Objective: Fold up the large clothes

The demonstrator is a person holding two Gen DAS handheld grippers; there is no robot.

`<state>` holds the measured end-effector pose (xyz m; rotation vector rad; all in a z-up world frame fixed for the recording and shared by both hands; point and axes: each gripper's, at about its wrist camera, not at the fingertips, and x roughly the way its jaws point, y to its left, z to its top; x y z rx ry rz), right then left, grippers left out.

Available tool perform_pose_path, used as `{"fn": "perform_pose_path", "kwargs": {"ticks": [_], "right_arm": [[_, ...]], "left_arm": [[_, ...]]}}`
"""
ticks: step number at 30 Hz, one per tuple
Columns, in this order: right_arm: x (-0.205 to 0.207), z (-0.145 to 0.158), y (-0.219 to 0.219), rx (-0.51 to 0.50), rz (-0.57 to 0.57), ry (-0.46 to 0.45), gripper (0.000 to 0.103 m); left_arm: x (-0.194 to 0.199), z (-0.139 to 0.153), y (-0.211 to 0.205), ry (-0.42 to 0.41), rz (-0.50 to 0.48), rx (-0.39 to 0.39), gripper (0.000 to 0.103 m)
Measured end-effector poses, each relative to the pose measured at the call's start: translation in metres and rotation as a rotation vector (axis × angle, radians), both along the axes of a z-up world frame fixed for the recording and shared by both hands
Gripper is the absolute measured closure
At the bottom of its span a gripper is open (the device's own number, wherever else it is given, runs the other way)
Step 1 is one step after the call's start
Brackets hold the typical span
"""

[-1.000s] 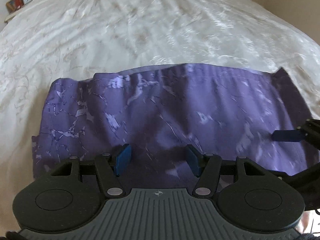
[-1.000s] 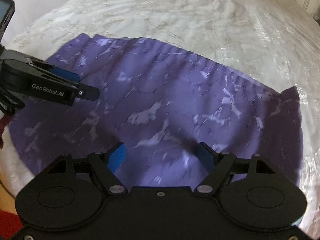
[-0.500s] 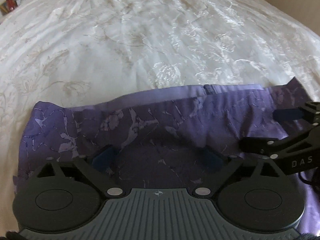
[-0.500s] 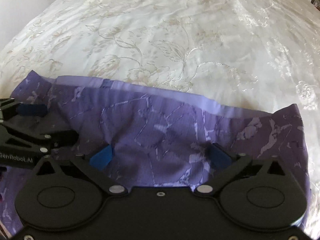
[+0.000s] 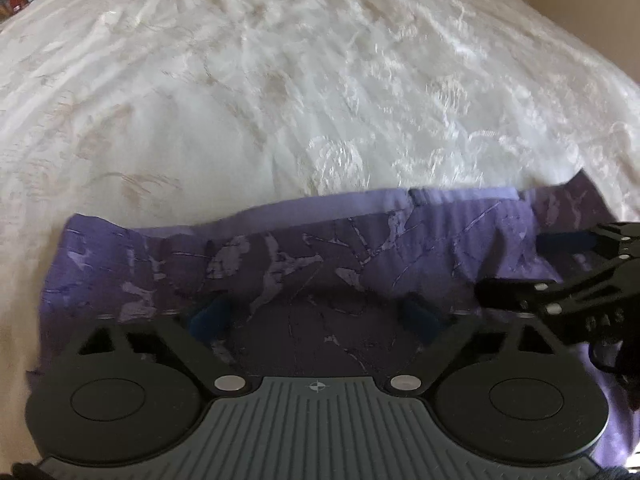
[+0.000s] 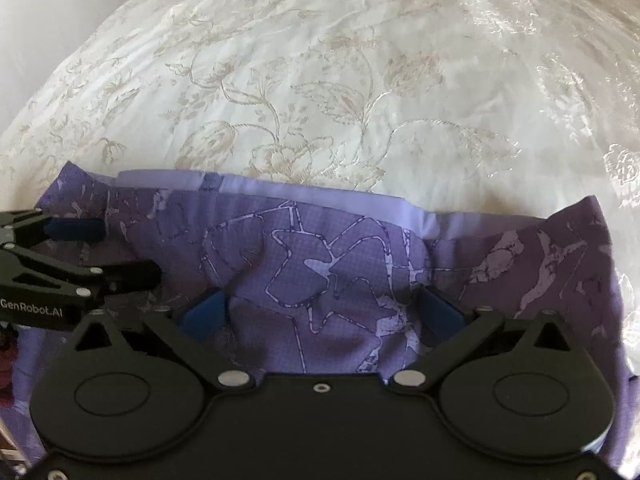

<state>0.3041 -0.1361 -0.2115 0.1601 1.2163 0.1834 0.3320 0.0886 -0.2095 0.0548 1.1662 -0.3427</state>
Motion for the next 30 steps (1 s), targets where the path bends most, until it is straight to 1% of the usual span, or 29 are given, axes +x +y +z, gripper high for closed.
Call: {"fn": "perform_pose_path", "kwargs": {"ticks": [1,2,6,7,8,9,10,11,13,16,20,22,26,27,30], "right_arm": [[-0.002,0.006,-0.001,0.006,-0.002,-0.009,0.016],[-0.006,0.013,-0.001,0.007,-0.003,-0.021,0.021],[-0.037,0.038,0.005,0.001,0.019,-0.072,0.031],[-0.049,0.044,0.008,0.001,0.036,-0.091,0.038],[-0.061,0.049,0.013,-0.001,0.061,-0.105,0.048],[-0.073,0.052,0.018,0.0,0.094,-0.109,0.054],[-0.083,0.054,0.025,0.001,0.128,-0.106,0.063],[-0.093,0.055,0.03,0.003,0.159,-0.099,0.064],[-0.109,0.052,0.042,-0.006,0.217,-0.067,0.064],[-0.124,0.036,0.055,-0.061,0.262,-0.02,0.064],[-0.12,0.019,0.058,-0.067,0.225,0.006,0.065],[-0.119,0.015,0.058,-0.065,0.211,0.008,0.065],[-0.122,0.015,0.063,-0.087,0.244,-0.015,0.062],[-0.123,0.016,0.062,-0.079,0.245,-0.019,0.061],[-0.126,0.023,0.052,-0.022,0.236,-0.023,0.054]], "left_arm": [[-0.003,0.006,0.003,-0.004,0.005,-0.017,0.028],[-0.008,0.013,0.007,-0.004,0.012,-0.03,0.03],[-0.038,0.035,0.022,-0.021,0.038,-0.017,0.03],[-0.049,0.038,0.024,-0.023,0.039,0.005,0.03],[-0.058,0.04,0.026,-0.018,0.036,0.028,0.03],[-0.064,0.04,0.027,-0.007,0.033,0.044,0.03],[-0.073,0.038,0.028,0.013,0.034,0.055,0.03],[-0.079,0.035,0.029,0.034,0.037,0.059,0.03],[-0.088,0.025,0.029,0.081,0.044,0.063,0.03],[-0.091,0.016,0.023,0.073,0.026,0.1,0.028],[-0.082,0.004,0.007,0.11,0.008,0.147,0.017],[-0.079,-0.001,0.001,0.116,0.006,0.165,0.01],[-0.075,-0.008,-0.012,0.116,-0.001,0.199,0.0],[-0.074,-0.009,-0.014,0.115,0.002,0.205,0.0],[-0.071,-0.01,-0.018,0.112,0.023,0.212,0.0]]}}
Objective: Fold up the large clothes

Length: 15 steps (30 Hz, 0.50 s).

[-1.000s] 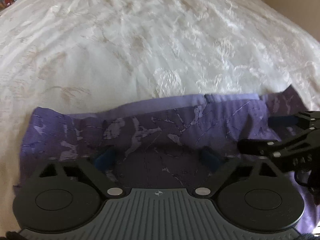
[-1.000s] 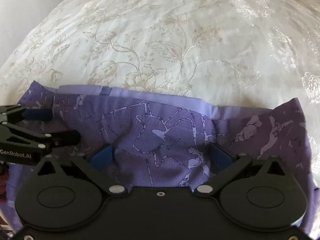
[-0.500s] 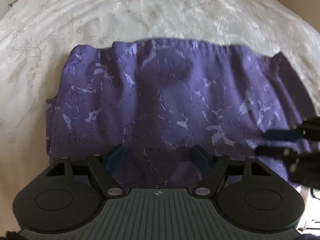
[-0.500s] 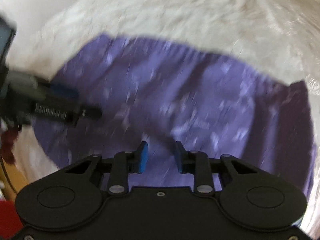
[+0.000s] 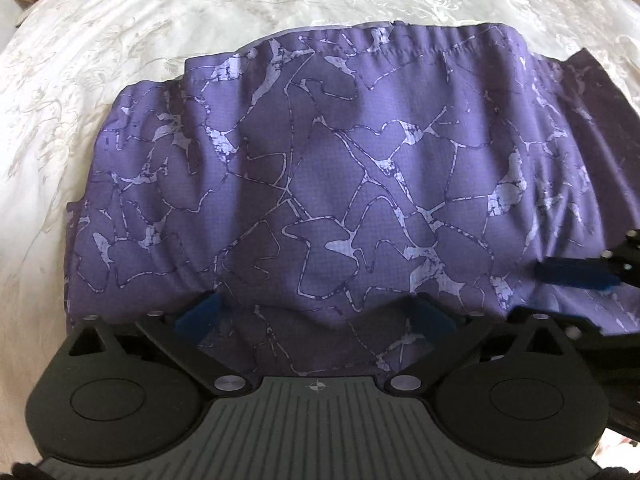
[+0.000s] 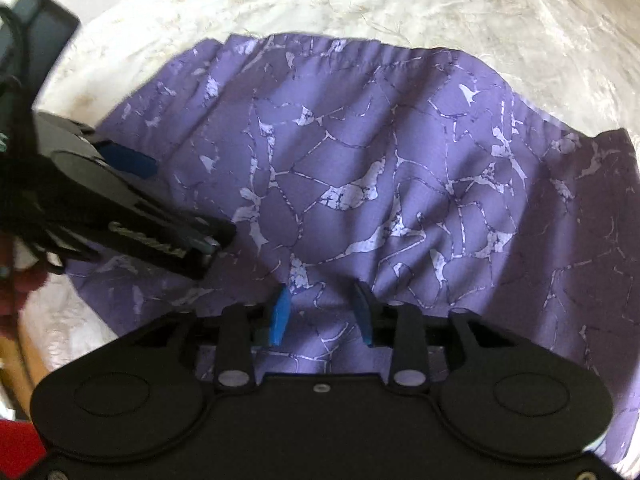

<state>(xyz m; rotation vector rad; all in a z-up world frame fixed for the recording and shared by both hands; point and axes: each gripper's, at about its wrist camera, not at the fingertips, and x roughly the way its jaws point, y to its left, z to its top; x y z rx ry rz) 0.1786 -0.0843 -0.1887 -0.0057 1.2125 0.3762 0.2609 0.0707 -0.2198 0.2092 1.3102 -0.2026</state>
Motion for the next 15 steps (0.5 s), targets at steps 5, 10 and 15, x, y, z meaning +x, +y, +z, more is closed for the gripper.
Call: {"fn": "perform_pose_path", "kwargs": {"ticks": [5,10,15], "right_arm": [[-0.013,0.023,-0.051,0.099,-0.118,-0.039,0.038],[-0.025,0.042,-0.13,0.174,-0.308,-0.093,0.015],[-0.043,0.029,-0.199,0.202,-0.525,-0.051,0.002]], "left_arm": [[0.001,-0.002,-0.006,0.001,0.022,0.024,0.0],[0.002,-0.007,-0.026,-0.001,0.052,0.06,0.0],[-0.003,-0.008,-0.04,-0.016,0.065,0.088,0.0]]}}
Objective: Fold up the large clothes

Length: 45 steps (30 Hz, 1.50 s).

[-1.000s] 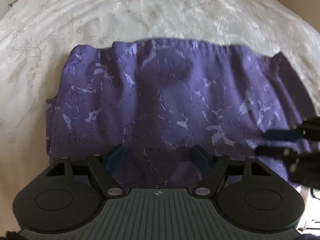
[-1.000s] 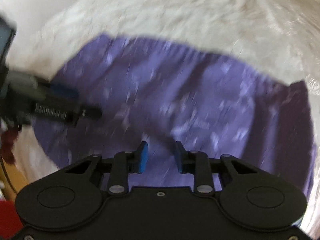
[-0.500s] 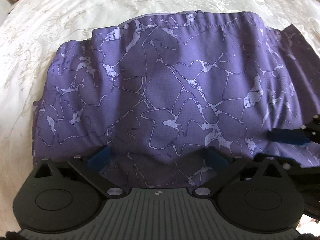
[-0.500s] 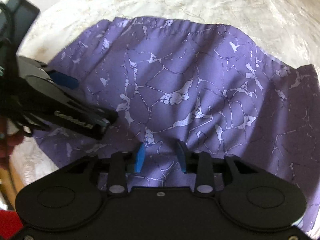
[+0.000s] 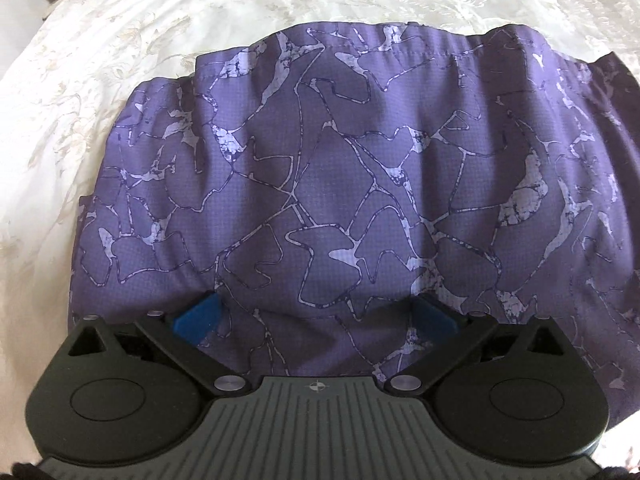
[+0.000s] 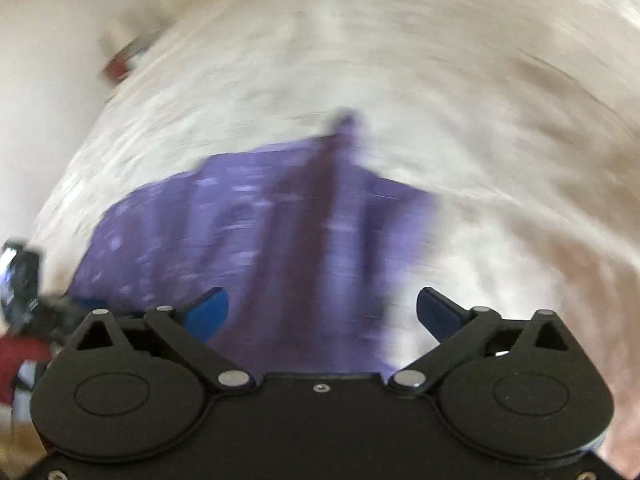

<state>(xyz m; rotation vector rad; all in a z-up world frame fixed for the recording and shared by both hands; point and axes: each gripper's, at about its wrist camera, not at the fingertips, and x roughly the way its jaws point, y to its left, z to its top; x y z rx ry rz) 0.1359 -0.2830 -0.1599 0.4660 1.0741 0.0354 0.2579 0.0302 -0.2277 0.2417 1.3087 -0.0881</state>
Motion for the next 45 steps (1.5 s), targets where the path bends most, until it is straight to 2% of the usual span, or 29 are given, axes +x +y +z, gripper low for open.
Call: {"fn": "perform_pose_path", "kwargs": {"ticks": [2,5,9,10,11,13,15,18,22,23,25,30,36,40,45], "right_arm": [[-0.005,-0.016,-0.021,0.066,-0.068,0.045,0.002],[-0.006,-0.042,-0.041,0.231,-0.116,0.092,0.002],[0.003,-0.06,-0.042,0.409,-0.109,0.07,0.001],[0.007,-0.063,-0.04,0.446,-0.098,0.062,0.001],[0.01,-0.066,-0.037,0.474,-0.086,0.059,0.001],[0.017,-0.07,-0.031,0.506,-0.058,0.065,0.001],[0.023,-0.077,-0.025,0.503,-0.034,0.081,0.001],[0.03,-0.083,-0.021,0.497,-0.025,0.089,0.001],[0.03,-0.084,-0.023,0.521,-0.023,0.092,0.001],[0.028,-0.085,-0.023,0.525,-0.019,0.092,0.002],[0.024,-0.086,-0.034,0.531,-0.008,0.093,0.002],[0.02,-0.083,-0.045,0.529,0.005,0.11,0.002],[0.024,-0.087,-0.043,0.537,0.019,0.122,0.001],[0.023,-0.088,-0.048,0.564,0.012,0.127,0.001],[0.02,-0.09,-0.053,0.585,-0.005,0.127,0.002]], "left_arm": [[-0.005,0.004,-0.009,-0.009,0.002,0.005,0.0],[-0.009,0.004,-0.012,-0.019,0.007,0.003,0.0],[-0.014,0.01,-0.009,-0.015,0.019,-0.007,0.001],[-0.013,0.014,-0.007,-0.016,0.036,-0.014,0.007],[-0.014,0.022,-0.005,-0.022,0.061,-0.027,0.019],[-0.013,0.039,-0.001,-0.04,0.11,-0.075,0.026],[-0.01,0.056,-0.005,-0.079,0.132,-0.145,0.026],[0.003,0.07,-0.019,-0.121,0.135,-0.173,0.027],[0.027,0.063,-0.029,-0.13,0.171,-0.306,0.056],[0.031,0.059,-0.03,-0.133,0.179,-0.326,0.067],[0.043,0.048,-0.038,-0.131,0.191,-0.343,0.081],[0.061,0.012,-0.053,-0.109,0.17,-0.264,0.086],[0.054,0.026,-0.045,-0.143,0.215,-0.3,0.086],[0.013,0.049,-0.036,-0.189,0.238,-0.358,0.086],[-0.056,0.055,-0.035,-0.16,0.258,-0.385,0.086]]}}
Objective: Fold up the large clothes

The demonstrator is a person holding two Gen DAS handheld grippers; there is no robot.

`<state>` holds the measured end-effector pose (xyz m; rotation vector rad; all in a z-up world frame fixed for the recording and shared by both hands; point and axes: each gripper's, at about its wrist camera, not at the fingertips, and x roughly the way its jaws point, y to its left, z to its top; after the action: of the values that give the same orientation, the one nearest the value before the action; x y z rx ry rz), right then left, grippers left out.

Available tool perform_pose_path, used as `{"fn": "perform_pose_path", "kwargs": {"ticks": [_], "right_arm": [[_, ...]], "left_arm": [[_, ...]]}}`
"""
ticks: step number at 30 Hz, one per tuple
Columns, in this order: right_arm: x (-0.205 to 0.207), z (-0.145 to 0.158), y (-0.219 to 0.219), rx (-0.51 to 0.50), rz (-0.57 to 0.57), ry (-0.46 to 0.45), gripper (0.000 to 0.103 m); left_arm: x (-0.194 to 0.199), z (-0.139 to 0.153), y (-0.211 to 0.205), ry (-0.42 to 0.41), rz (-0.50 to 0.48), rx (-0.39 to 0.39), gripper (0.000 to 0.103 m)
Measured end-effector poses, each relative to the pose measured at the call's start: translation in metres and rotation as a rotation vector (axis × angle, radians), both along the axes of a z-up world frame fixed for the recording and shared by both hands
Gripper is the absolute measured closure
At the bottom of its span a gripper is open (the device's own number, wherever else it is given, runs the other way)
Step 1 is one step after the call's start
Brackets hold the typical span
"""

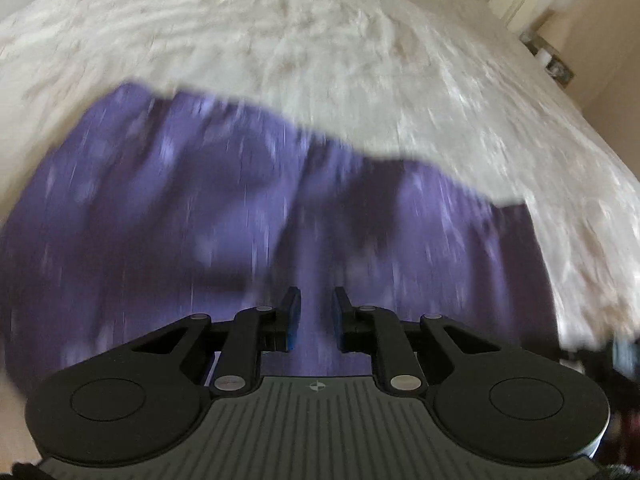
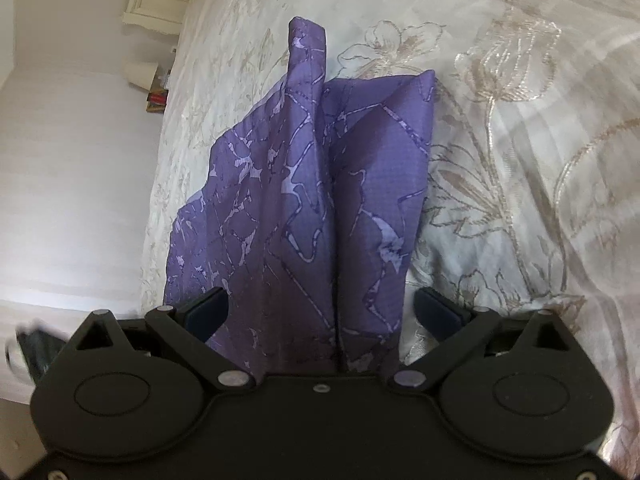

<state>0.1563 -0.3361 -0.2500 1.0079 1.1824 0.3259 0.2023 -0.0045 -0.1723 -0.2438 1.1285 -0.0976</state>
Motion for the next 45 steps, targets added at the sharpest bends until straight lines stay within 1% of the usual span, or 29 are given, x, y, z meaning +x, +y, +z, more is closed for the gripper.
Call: {"fn": "perform_pose_path", "kwargs": {"ticks": [3,4,6,8,9,10,11,14,17,19,20,22,23,25,27,29,31,32,34,36,38,40,42,45], "right_arm": [[0.001,0.001,0.0,-0.004,0.002,0.003,0.002],[0.001,0.002,0.001,-0.007,0.003,0.002,0.002],[0.004,0.006,0.006,-0.02,0.003,-0.005,0.006],[0.006,0.01,0.006,-0.041,-0.003,-0.015,0.016],[0.008,0.011,0.006,-0.045,-0.006,-0.019,0.019],[0.009,0.012,0.006,-0.047,-0.008,-0.023,0.029],[0.01,0.013,0.006,-0.053,-0.007,-0.023,0.042],[0.015,0.018,0.011,-0.109,0.022,-0.028,0.057],[0.016,0.031,0.018,-0.148,0.024,-0.037,0.065],[0.015,0.043,0.023,-0.162,0.01,-0.042,0.067],[0.015,0.051,0.026,-0.167,0.004,-0.049,0.068],[0.014,0.066,0.034,-0.186,-0.004,-0.068,0.069],[0.014,0.075,0.039,-0.198,-0.006,-0.079,0.069],[0.015,0.093,0.052,-0.22,-0.013,-0.099,0.069],[0.016,0.11,0.067,-0.228,-0.02,-0.108,0.071],[0.018,0.127,0.086,-0.237,-0.007,-0.125,0.071],[0.022,0.147,0.111,-0.26,0.019,-0.154,0.071],[0.026,0.158,0.125,-0.26,0.027,-0.172,0.071],[0.033,0.173,0.153,-0.253,0.041,-0.204,0.071],[0.044,0.185,0.187,-0.27,0.087,-0.231,0.071],[0.057,0.189,0.226,-0.315,0.148,-0.243,0.071],[0.068,0.183,0.262,-0.361,0.202,-0.245,0.071],[0.079,0.17,0.295,-0.39,0.247,-0.222,0.071],[0.093,0.141,0.338,-0.429,0.297,-0.175,0.071]], "left_arm": [[-0.026,-0.01,-0.006,0.042,-0.038,0.025,0.086],[-0.032,-0.015,-0.006,0.048,-0.038,0.03,0.086],[-0.036,-0.023,-0.003,0.051,-0.016,0.024,0.086],[-0.03,-0.031,0.004,0.074,0.024,-0.013,0.086],[-0.026,-0.035,0.007,0.085,0.043,-0.029,0.086],[-0.022,-0.038,0.011,0.095,0.052,-0.044,0.086],[-0.019,-0.04,0.012,0.096,0.051,-0.05,0.086],[-0.013,-0.039,0.013,0.093,0.003,-0.038,0.086],[-0.015,-0.027,0.011,0.073,-0.07,-0.004,0.086],[-0.02,-0.014,0.015,0.027,-0.088,0.019,0.086],[-0.021,-0.009,0.018,0.005,-0.098,0.017,0.086],[-0.023,-0.004,0.027,-0.025,-0.129,0.027,0.086],[-0.024,-0.006,0.029,-0.021,-0.146,0.032,0.086],[-0.023,-0.022,0.035,0.037,-0.198,0.026,0.086],[-0.02,-0.037,0.037,0.055,-0.255,0.015,0.086],[-0.012,-0.042,0.044,0.078,-0.277,-0.028,0.086],[-0.003,-0.039,0.058,0.105,-0.252,-0.102,0.086],[-0.002,-0.034,0.068,0.096,-0.234,-0.129,0.086],[-0.004,-0.022,0.088,0.06,-0.217,-0.152,0.086],[-0.008,-0.006,0.115,0.015,-0.2,-0.166,0.086],[-0.013,0.007,0.143,-0.022,-0.18,-0.141,0.086],[-0.015,0.017,0.169,-0.049,-0.15,-0.108,0.086],[-0.018,0.024,0.199,-0.067,-0.11,-0.074,0.086],[-0.02,0.029,0.24,-0.067,-0.043,-0.042,0.086]]}}
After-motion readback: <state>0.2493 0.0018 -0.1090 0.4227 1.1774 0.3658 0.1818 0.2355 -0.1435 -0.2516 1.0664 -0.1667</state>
